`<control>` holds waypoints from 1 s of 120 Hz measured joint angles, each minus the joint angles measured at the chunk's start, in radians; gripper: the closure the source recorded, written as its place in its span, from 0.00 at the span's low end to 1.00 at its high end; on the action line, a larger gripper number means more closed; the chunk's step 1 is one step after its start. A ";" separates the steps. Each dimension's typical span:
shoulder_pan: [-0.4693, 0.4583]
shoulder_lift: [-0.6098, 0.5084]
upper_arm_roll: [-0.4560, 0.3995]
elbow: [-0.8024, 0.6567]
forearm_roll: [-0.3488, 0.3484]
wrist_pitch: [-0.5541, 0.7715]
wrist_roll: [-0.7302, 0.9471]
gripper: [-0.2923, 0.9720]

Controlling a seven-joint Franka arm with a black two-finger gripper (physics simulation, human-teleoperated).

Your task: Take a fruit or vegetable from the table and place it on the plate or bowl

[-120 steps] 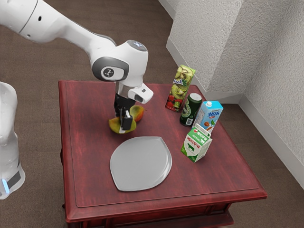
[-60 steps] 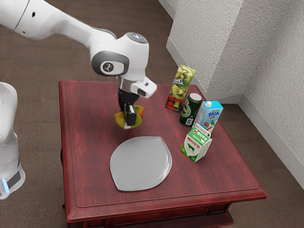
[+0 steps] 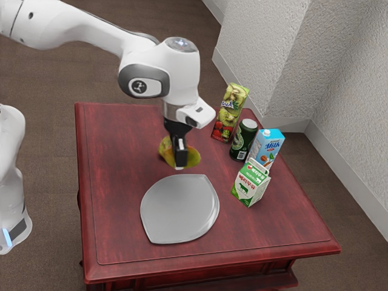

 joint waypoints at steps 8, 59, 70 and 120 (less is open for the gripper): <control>-0.007 0.031 -0.008 0.018 0.000 0.010 -0.006 0.50; -0.074 0.071 -0.030 0.024 -0.015 0.033 -0.034 0.50; -0.077 0.072 -0.030 0.022 -0.016 0.034 -0.038 0.50; 0.091 0.057 -0.019 0.317 0.108 -0.124 0.005 0.24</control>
